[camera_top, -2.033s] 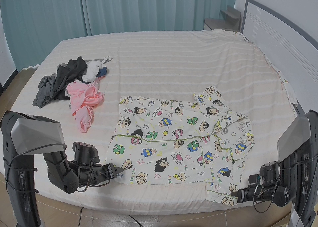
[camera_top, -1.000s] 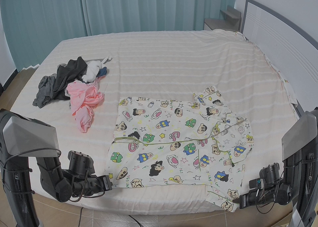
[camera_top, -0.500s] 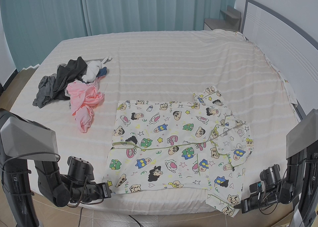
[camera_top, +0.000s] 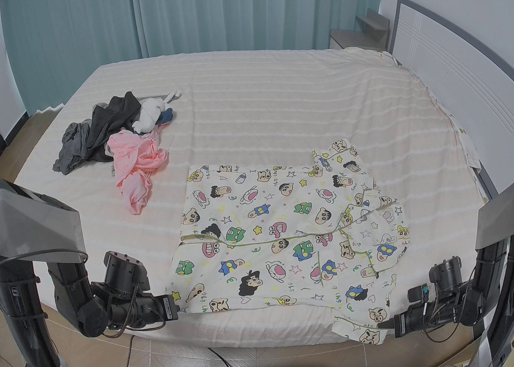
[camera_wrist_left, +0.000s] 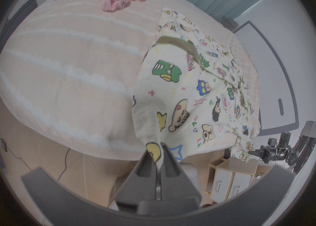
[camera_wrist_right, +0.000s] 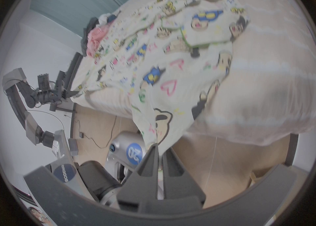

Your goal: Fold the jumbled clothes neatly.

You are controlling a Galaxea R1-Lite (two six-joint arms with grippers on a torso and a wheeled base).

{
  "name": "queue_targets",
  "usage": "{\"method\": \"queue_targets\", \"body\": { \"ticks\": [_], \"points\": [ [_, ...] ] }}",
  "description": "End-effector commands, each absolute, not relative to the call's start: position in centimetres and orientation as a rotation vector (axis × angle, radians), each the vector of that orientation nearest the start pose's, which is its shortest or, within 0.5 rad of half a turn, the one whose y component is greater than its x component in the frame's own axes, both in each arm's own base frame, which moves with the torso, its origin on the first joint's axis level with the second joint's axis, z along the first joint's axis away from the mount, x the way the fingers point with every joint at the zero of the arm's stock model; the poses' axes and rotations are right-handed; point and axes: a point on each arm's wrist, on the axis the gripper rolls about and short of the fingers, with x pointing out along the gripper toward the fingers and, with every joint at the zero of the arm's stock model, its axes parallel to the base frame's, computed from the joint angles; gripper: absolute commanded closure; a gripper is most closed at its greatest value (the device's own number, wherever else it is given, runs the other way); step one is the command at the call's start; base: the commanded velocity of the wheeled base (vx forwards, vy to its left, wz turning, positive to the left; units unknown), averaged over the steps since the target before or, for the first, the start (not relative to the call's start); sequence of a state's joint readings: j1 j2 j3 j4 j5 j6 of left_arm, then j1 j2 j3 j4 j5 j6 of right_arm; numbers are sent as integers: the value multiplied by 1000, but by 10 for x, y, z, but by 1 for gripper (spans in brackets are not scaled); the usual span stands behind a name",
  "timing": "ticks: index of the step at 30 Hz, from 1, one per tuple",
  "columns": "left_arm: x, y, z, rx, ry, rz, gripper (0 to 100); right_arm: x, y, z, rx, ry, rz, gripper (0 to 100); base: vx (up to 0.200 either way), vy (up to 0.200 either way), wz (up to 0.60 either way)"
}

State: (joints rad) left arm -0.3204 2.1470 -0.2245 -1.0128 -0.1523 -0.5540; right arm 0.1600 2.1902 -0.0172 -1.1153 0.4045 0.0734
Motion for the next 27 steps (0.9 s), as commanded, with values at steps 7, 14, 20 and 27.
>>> {"method": "queue_targets", "body": {
  "ticks": [7,14,20,27],
  "points": [
    [251,-84,12,-449,808,-177,100,195,27,-7,240,875,462,100,0,0,0],
    [273,-90,25,-505,720,-161,100,217,28,1,265,760,454,100,0,0,0],
    [285,-94,29,-509,708,-158,100,238,27,6,279,692,440,100,0,0,0],
    [302,-98,37,-510,702,-150,100,266,14,12,288,604,393,100,0,0,0]
  ]
}}
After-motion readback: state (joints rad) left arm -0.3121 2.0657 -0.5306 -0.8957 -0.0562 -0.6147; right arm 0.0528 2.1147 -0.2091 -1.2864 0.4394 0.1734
